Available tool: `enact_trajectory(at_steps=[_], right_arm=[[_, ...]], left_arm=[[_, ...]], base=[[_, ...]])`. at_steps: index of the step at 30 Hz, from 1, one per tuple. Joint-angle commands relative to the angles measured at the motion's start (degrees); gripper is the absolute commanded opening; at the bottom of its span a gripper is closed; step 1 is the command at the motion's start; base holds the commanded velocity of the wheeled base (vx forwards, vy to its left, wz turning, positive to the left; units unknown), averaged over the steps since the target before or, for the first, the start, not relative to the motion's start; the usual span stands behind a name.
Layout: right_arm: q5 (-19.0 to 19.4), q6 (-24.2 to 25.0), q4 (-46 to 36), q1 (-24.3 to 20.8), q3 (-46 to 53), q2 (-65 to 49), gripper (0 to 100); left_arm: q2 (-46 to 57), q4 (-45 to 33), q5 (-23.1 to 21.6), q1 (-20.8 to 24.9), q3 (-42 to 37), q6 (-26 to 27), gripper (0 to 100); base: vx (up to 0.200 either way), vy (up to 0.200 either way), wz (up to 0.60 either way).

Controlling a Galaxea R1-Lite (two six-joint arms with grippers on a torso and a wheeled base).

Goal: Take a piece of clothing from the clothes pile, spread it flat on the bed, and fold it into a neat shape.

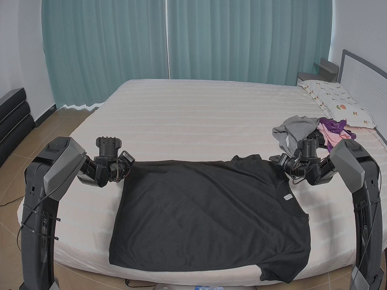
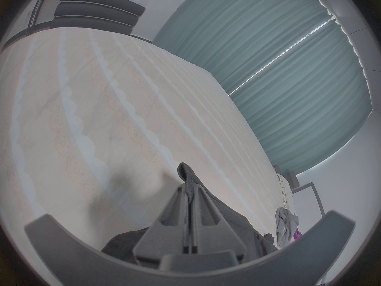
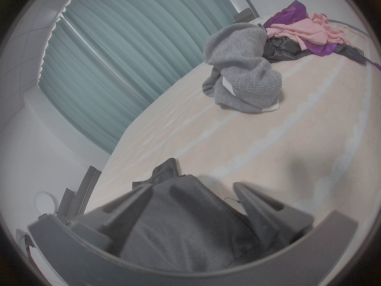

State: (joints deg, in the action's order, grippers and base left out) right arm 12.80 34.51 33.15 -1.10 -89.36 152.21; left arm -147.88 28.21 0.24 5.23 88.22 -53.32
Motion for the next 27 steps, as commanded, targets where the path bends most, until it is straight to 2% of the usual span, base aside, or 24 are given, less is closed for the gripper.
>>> enact_trajectory(at_steps=[1, 8, 11, 17, 18, 19, 27], right_arm=[[-0.06, -0.06, 0.34, -0.40, -0.64, 1.60, 0], [0.30, -1.73, 1.57, 0.39, 4.28, -2.97, 0], [2.76, -4.72, 2.01, 1.89, 11.05, -7.37, 0], [8.29, -7.18, 3.50, 3.38, 20.01, -12.20, 0], [8.29, -7.18, 3.50, 3.38, 20.01, -12.20, 0], [10.23, -8.14, 4.30, 3.47, 22.30, -13.26, 0], [12.42, -11.57, 3.77, 3.29, 27.92, -15.01, 0]], left_arm=[[0.32, 0.00, 0.02, -0.04, -0.07, -0.03, 0], [0.49, -0.17, 0.11, -0.04, -0.33, 0.06, 0], [1.72, -0.17, 0.02, -0.13, -1.74, 0.15, 0], [3.66, -0.26, 0.11, -0.13, -4.73, 0.50, 0], [3.66, -0.26, 0.11, -0.13, -4.73, 0.50, 0], [3.92, -0.35, 0.11, -0.13, -4.90, 0.50, 0], [4.01, -1.58, 0.11, -0.13, -4.99, 0.68, 0]], base=[[0.000, 0.000, 0.00], [0.000, 0.000, 0.00], [0.000, 0.000, 0.00], [0.000, 0.000, 0.00], [0.000, 0.000, 0.00], [0.000, 0.000, 0.00], [0.000, 0.000, 0.00]])
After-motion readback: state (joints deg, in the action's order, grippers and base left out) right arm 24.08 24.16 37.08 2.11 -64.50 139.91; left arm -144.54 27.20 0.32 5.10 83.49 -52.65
